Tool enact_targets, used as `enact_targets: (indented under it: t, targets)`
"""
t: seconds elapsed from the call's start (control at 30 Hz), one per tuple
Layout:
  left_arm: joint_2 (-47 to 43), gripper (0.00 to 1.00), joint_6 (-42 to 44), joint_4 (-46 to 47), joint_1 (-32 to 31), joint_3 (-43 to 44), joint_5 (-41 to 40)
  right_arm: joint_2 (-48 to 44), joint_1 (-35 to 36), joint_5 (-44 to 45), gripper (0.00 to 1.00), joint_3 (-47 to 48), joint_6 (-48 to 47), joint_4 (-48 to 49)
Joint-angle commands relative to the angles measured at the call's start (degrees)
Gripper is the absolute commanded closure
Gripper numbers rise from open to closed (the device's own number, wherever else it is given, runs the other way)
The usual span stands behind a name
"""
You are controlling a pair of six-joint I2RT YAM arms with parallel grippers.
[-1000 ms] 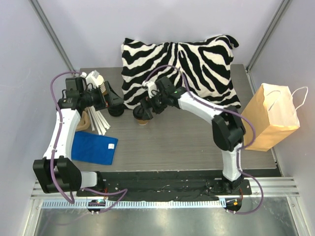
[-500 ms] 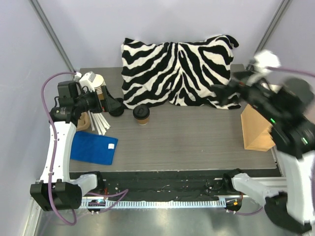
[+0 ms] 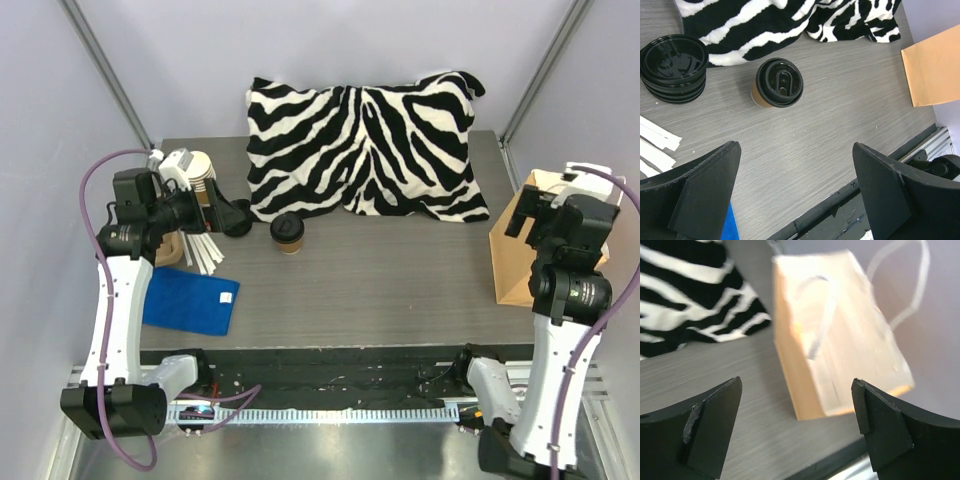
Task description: Pack the takeout coffee
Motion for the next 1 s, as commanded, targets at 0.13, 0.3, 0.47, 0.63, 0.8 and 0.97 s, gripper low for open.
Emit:
enact_targets:
  t: [0.13,0.3,0.47,0.63,0.8,0.97]
  targets:
    - [-3.92,0.00,0.62,0.76,0.39,-1.84,3.04,5.49,-11.00,-6.03,0.00,0.47,2.03,2.21]
    - [-3.74,0.00,1.06,-0.65,0.39,-0.88,2.16,10.68,-11.00,-8.65,0.02,-0.41,0.28,3.79]
    - [-4.71,0.00,1.15,-1.09,0.30,-0.96,1.99,12.35,-11.00,-10.42,0.11,-2.25,-1.83,5.03]
    - [-3.66,0.00,0.45,-1.53,0.39,-0.52,1.46,9.73,-11.00,-14.79,0.21,-5.68,-2.63,4.41]
    - [-1.73,0.00,-0.78,-1.18,0.39,0.62,2.08,8.84,-11.00,-19.64,0.62,-6.48,-4.30,2.83]
    - [-0.23,0.01,-1.22,-1.18,0.30,2.11,2.25,7.08,-11.00,-27.45,0.99,-2.88,-9.46,-0.85]
